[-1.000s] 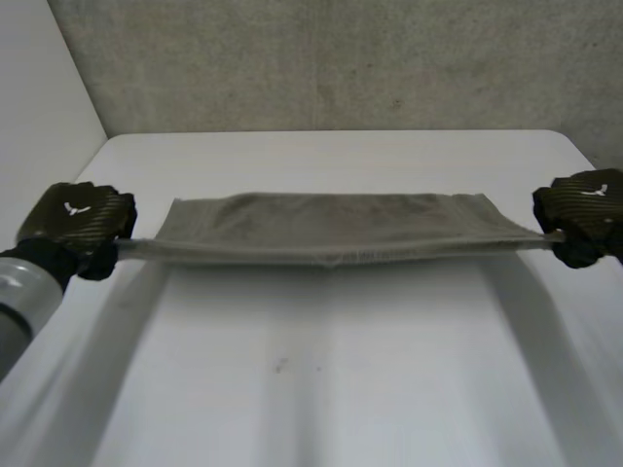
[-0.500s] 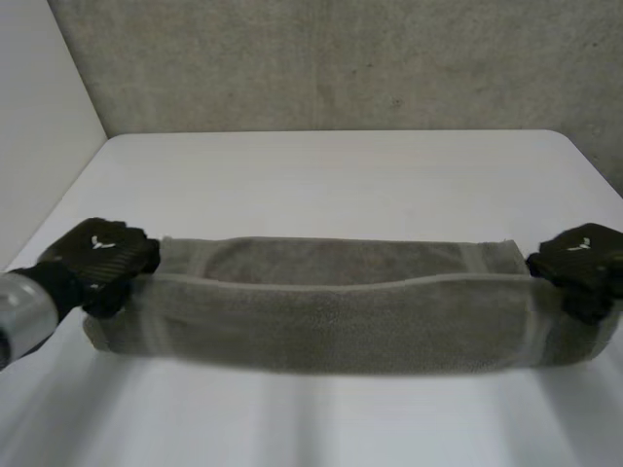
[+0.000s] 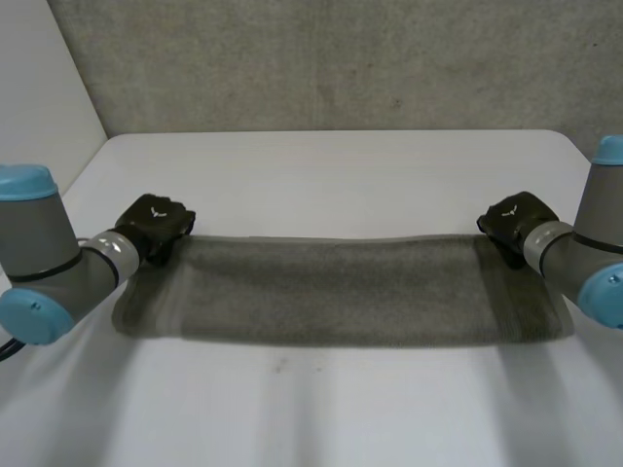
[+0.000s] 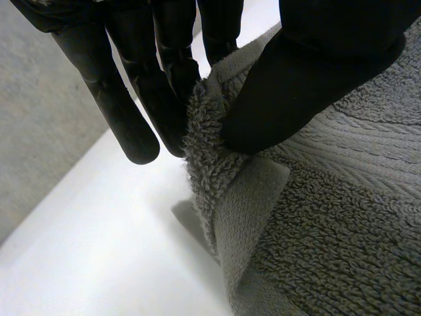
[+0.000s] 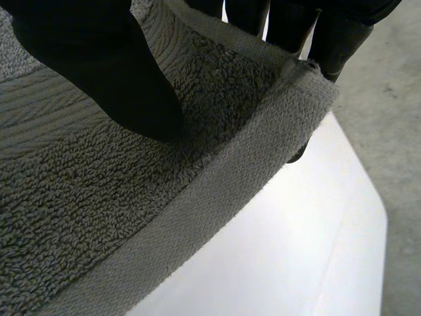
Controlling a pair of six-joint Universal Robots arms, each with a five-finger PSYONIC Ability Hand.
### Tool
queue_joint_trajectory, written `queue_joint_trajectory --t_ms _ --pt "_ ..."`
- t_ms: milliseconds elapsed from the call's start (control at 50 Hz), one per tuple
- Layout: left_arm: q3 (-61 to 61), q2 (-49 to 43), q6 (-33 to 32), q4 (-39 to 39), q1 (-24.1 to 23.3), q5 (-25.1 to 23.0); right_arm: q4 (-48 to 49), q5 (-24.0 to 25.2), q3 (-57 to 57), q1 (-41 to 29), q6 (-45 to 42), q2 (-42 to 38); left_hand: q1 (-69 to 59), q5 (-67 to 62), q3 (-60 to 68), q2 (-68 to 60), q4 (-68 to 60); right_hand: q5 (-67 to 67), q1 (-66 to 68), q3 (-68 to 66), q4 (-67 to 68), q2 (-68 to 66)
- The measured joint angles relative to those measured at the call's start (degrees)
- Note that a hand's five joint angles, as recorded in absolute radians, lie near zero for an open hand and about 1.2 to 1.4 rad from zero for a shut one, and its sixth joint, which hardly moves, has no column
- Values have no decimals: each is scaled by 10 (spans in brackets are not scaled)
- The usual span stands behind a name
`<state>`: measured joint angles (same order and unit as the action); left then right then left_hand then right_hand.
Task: Fold the towel.
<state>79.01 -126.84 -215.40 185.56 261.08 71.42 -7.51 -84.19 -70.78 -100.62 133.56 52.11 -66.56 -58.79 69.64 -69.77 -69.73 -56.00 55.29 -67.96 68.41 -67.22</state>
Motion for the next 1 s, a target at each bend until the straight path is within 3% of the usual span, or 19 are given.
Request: queue_joint_trajectory --t_ms 160,200,220,240,260,300,320,340,500,560,700,840,1000 --pt "-39 -28 13 56 -14 2 50 -26 39 -9 0 -33 0 0 -1 1 0 1 -4 1 -1 1" --pt "-42 -33 18 66 -17 2 61 -34 45 -11 0 -41 38 28 -52 54 41 21 -23 25 -25 23" --pt "-43 -34 20 69 -18 2 64 -37 46 -11 0 -42 151 126 -140 158 142 21 -23 25 -25 23" --pt "-43 -34 20 69 -18 2 64 -37 46 -11 0 -42 151 126 -140 158 142 21 -23 25 -25 23" --pt "-43 -38 22 72 -22 3 69 -45 47 -15 2 -45 312 328 -342 343 340 404 -378 433 -425 434" --pt "-41 -39 23 73 -25 5 71 -52 45 -18 3 -45 351 372 -396 396 384 492 -422 518 -521 510" --pt "-39 -39 23 73 -27 7 71 -55 43 -19 5 -42 500 521 -531 545 536 515 -431 547 -547 533" --pt "-34 -38 23 73 -30 10 71 -60 38 -20 11 -35 551 551 -569 572 571 521 -434 558 -553 540" --pt "10 -5 25 68 -36 26 67 -63 -33 -17 75 51 563 571 -599 600 599 523 -434 559 -554 540" --pt "53 41 27 65 -32 29 63 -30 -116 -6 106 122 563 571 -601 602 600 524 -434 559 -554 540" --pt "121 111 29 64 -26 26 60 53 -259 64 115 204 564 572 -601 603 601 521 -431 553 -550 537" --pt "160 144 32 65 -23 23 87 129 -361 143 110 233 566 572 -601 603 601 398 -322 408 -413 406" --pt "166 145 40 65 -25 23 148 164 -392 176 109 214 566 572 -601 603 601 352 -278 356 -364 350"
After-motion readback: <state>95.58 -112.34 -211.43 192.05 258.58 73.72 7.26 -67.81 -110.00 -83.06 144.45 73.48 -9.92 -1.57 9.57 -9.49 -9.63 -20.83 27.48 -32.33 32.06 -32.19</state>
